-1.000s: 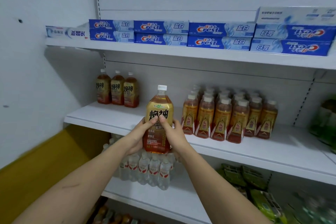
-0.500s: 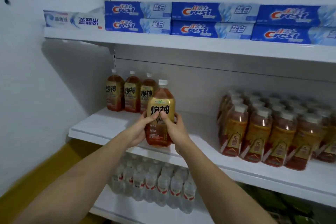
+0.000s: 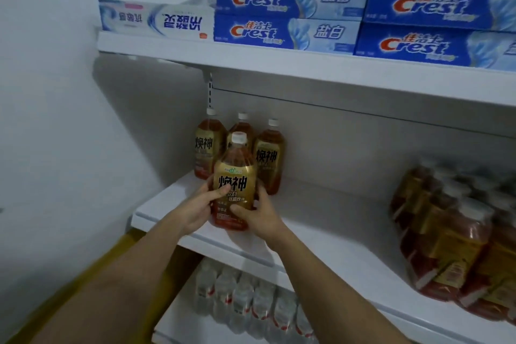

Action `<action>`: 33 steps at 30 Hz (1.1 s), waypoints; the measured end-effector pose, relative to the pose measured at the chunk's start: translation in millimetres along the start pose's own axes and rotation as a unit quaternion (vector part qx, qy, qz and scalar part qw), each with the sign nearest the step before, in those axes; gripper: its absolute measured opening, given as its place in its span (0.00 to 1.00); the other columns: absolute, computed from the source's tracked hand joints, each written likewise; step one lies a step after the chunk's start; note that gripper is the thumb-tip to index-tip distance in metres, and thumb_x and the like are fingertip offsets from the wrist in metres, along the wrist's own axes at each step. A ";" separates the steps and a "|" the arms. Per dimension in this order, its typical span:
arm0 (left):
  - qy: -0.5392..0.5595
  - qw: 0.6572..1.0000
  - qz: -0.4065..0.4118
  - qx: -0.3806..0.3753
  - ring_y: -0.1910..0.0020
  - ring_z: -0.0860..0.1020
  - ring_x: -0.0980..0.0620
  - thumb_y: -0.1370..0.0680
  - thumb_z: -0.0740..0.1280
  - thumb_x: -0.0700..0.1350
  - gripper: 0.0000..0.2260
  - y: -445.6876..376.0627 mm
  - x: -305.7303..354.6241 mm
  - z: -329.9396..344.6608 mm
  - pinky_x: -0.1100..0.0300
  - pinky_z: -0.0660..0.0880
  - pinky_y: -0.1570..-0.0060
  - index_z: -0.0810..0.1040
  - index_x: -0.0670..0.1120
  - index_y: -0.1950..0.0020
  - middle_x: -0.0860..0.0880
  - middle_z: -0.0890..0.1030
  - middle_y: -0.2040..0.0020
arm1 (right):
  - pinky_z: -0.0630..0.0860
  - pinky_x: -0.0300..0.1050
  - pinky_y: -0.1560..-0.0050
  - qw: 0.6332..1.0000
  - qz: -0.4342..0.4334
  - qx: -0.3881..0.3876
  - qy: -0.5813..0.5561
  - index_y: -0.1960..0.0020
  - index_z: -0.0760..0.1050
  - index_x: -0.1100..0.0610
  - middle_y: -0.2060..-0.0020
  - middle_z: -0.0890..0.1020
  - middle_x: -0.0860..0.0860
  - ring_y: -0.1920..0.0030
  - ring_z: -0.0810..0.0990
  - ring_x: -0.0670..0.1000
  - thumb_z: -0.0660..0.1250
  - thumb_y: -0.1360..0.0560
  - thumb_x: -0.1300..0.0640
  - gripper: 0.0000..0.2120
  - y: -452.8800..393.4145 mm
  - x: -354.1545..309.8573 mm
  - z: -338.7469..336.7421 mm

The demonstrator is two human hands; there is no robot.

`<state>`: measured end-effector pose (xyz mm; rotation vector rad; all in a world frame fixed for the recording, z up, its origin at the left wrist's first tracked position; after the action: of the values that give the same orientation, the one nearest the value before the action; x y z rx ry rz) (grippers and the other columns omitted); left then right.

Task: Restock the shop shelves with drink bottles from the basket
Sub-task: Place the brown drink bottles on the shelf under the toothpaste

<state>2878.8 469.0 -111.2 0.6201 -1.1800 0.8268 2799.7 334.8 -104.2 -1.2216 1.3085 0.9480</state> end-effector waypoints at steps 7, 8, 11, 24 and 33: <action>0.016 0.998 0.037 0.046 0.40 0.81 0.45 0.42 0.84 0.59 0.44 -9.6 13.0 -59.7 0.48 0.79 0.48 0.72 0.51 0.30 0.44 0.83 0.38 | 0.75 0.61 0.35 0.995 -0.016 0.041 0.088 0.31 0.60 0.46 0.34 0.75 0.47 0.33 0.75 0.53 0.76 0.30 0.61 0.35 -48.2 15.4 56.0; 0.022 0.997 0.041 0.056 0.40 0.82 0.46 0.38 0.82 0.58 0.40 -11.8 12.9 -64.3 0.49 0.80 0.49 0.72 0.50 0.30 0.44 0.83 0.39 | 0.75 0.61 0.35 0.995 -0.020 0.042 0.093 0.30 0.60 0.46 0.34 0.75 0.48 0.33 0.75 0.53 0.76 0.30 0.60 0.36 -53.9 15.5 61.0; 0.035 0.993 0.062 0.094 0.44 0.84 0.48 0.27 0.71 0.52 0.24 -19.3 11.6 -74.1 0.53 0.81 0.53 0.74 0.50 0.32 0.46 0.85 0.42 | 0.74 0.61 0.34 0.993 -0.028 0.048 0.104 0.28 0.60 0.50 0.33 0.75 0.51 0.33 0.75 0.54 0.77 0.31 0.59 0.38 -71.5 16.0 72.7; 0.033 0.951 0.131 0.278 0.43 0.81 0.49 0.19 0.64 0.55 0.15 -59.7 2.5 -97.9 0.56 0.77 0.48 0.74 0.52 0.35 0.48 0.82 0.42 | 0.75 0.51 0.35 0.977 -0.016 0.072 0.201 0.28 0.59 0.57 0.32 0.74 0.54 0.33 0.75 0.56 0.75 0.27 0.56 0.34 -123.9 16.6 99.4; -0.140 0.889 0.131 0.417 0.40 0.78 0.46 0.19 0.53 0.67 0.26 -71.4 5.1 -99.9 0.50 0.72 0.40 0.69 0.52 0.28 0.51 0.79 0.38 | 0.78 0.50 0.43 0.958 0.015 0.090 0.272 0.27 0.56 0.56 0.33 0.74 0.54 0.39 0.78 0.56 0.69 0.27 0.38 0.39 -145.8 16.3 111.7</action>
<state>2992.9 508.7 -134.1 1.3359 -1.1507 1.5406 2963.6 418.2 -118.6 -1.3728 1.8046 0.5066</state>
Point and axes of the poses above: each hand's wrist, its own y-axis away from the middle knuckle, its own z-axis out of the palm, x = y × z, the point moved 4 cm from there along -y, towards the middle knuckle
